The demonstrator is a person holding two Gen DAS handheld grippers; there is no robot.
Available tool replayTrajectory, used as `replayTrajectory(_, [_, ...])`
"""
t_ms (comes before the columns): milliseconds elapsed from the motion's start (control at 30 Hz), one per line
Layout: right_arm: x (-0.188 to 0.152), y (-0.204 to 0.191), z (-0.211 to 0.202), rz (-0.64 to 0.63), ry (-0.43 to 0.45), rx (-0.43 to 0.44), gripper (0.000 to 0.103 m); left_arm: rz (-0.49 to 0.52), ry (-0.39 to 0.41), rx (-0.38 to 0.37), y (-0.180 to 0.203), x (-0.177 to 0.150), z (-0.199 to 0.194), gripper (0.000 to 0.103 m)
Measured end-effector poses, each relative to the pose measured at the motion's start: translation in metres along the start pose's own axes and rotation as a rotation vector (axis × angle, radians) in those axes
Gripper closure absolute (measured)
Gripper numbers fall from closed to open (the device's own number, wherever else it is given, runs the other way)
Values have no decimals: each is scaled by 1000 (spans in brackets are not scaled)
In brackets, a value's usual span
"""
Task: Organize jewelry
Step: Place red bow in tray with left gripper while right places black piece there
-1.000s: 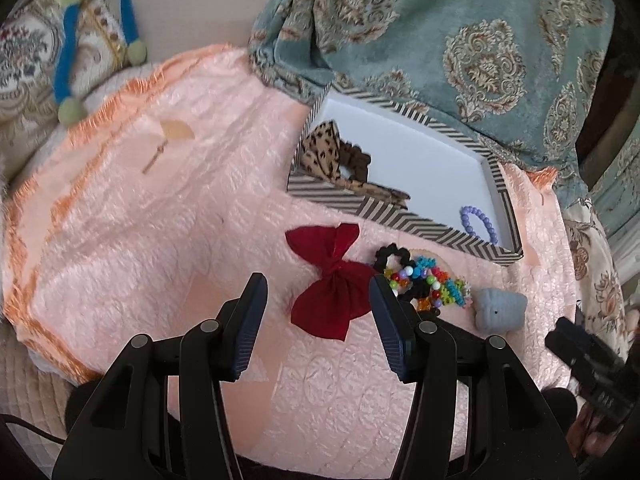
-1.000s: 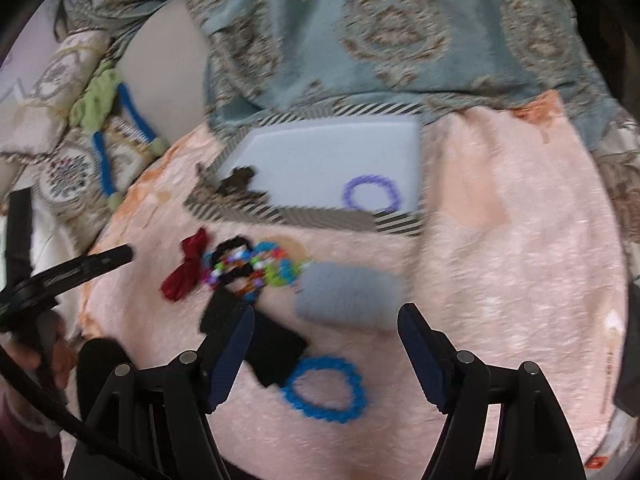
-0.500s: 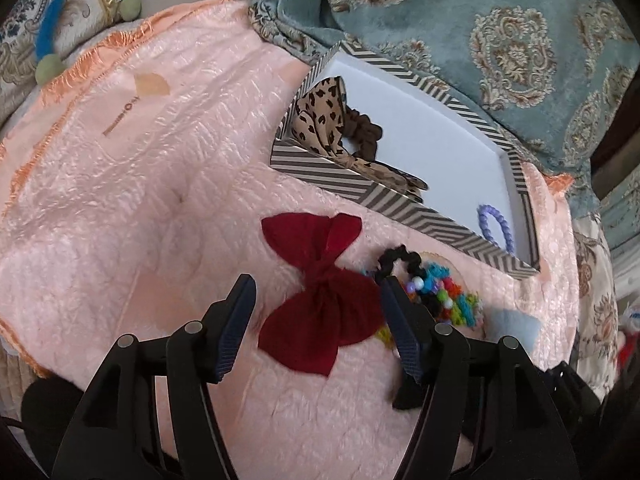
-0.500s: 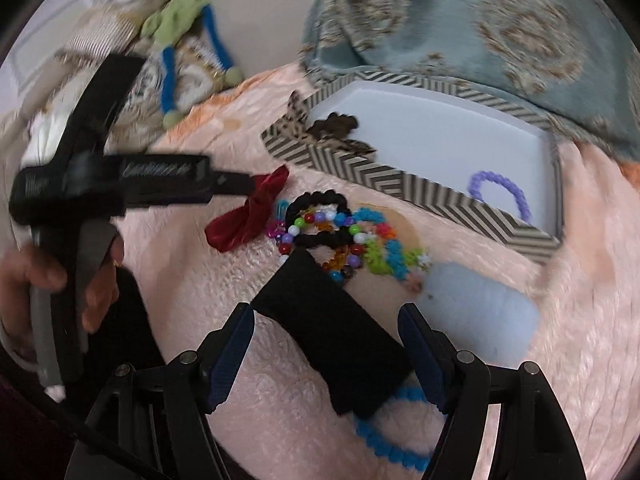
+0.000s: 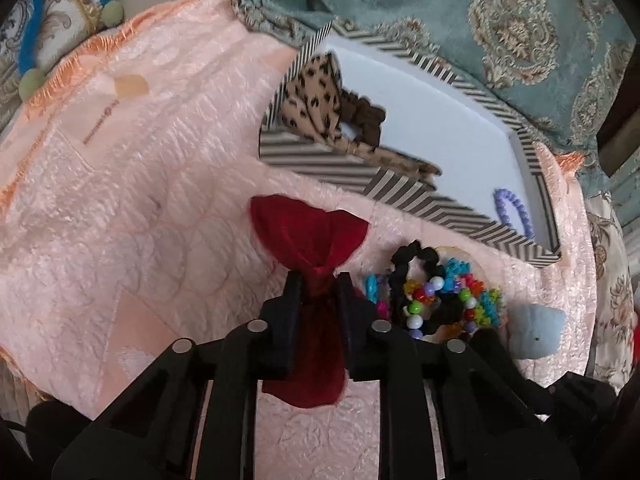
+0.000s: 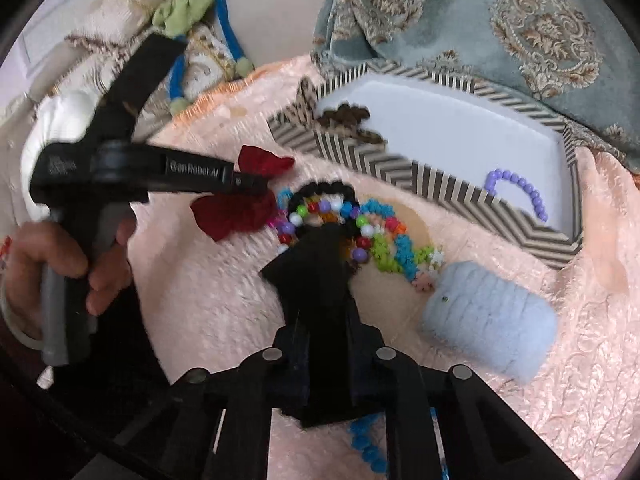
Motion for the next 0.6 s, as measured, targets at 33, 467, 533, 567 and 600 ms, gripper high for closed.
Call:
replayTrajectory(33, [2,0,-8,6,21,8,91,3,14,-2,0,1,-6,88])
replayTrajectory(467, [52,75,-51,270,209,-43,91,77,126,-30,42,43,-42,88])
replayTrajectory(533, [62,90,-53,297,225,-77,91,87,125,-28,51,56,-35,88])
replayTrajectory(567, [69,101,-52,318,233,-99,91,90,120,-29,56,64,-30,88])
replayTrajectory(600, [72,107,-53,331,235,-109,91,91,115,-26,61,71,-25,88])
Point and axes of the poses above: each gripper's, at about its wrist camera, not at the fingertips, and z roughly the way its jaws point, y to its right, x to its top, the point moved 2 cm from there along z, roughly the way its jaws point, and after that the axes turned 8 degrees about x, right-handed, at the moved point
